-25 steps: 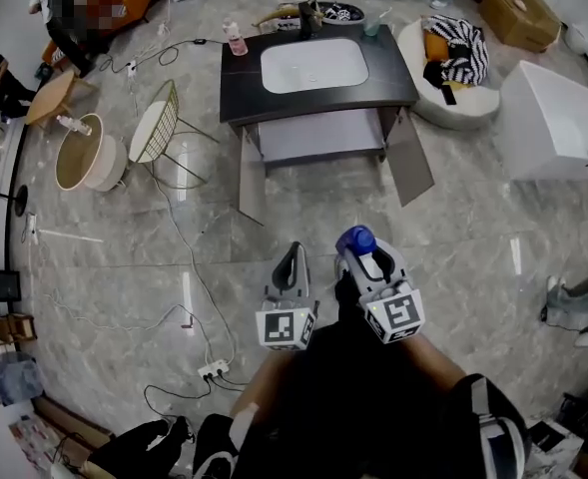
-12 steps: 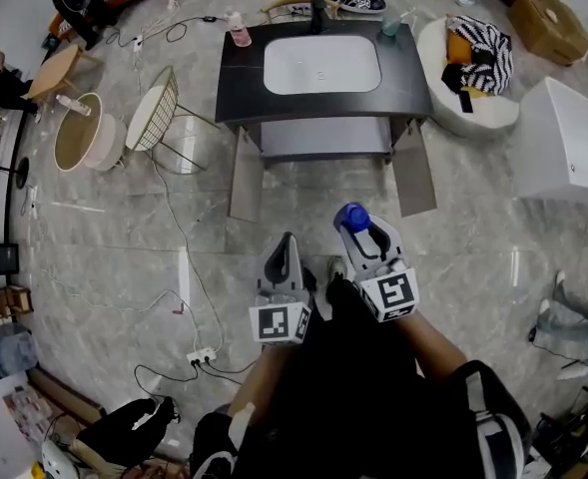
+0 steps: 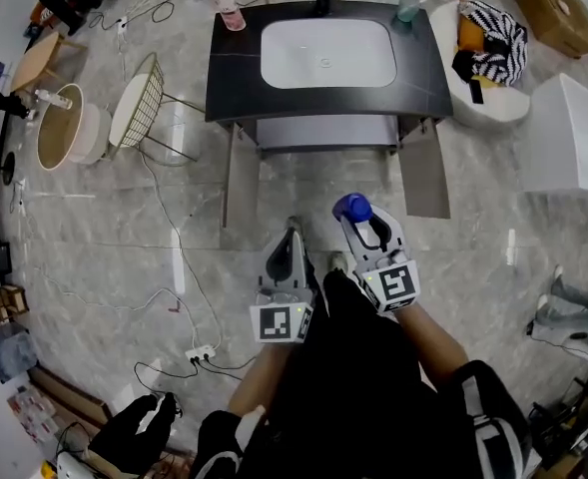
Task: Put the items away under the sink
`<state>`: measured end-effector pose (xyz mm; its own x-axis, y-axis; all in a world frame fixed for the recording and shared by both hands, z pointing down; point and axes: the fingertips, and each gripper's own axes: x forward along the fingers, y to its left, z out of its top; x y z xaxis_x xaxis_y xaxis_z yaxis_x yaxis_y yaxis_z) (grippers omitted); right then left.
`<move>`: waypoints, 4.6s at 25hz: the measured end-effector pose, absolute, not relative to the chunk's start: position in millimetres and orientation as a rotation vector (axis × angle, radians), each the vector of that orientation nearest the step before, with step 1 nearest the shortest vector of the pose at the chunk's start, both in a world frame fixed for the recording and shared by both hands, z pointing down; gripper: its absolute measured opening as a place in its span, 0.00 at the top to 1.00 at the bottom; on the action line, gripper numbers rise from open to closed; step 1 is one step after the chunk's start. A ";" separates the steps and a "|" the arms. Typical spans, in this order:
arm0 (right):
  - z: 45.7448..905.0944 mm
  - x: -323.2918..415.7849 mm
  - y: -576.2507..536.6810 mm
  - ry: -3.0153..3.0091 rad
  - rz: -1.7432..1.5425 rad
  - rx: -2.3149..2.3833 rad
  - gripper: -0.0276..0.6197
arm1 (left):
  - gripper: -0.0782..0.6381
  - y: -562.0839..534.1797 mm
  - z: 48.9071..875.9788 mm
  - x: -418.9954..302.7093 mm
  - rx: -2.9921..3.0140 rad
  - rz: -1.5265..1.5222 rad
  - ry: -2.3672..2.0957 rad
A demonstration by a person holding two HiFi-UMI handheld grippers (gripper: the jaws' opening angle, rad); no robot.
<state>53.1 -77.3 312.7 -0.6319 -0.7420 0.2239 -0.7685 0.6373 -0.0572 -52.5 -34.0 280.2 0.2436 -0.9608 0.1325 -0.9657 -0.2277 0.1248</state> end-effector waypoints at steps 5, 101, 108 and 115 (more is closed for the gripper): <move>375.9 26.2 -134.3 -2.674 0.172 1.234 0.74 | 0.87 -90.8 342.4 -78.6 2.282 -0.003 -1.835; 858.8 10.9 -343.8 -2.236 0.458 1.346 0.93 | 0.87 -255.5 630.9 -108.5 2.269 0.045 -1.661; 719.2 25.9 -288.4 -2.180 0.574 1.301 0.94 | 0.87 -228.3 488.3 -85.8 2.297 0.036 -1.620; 560.6 48.6 -233.7 -2.217 0.619 1.308 0.94 | 0.87 -178.0 364.8 -59.0 2.347 0.064 -1.617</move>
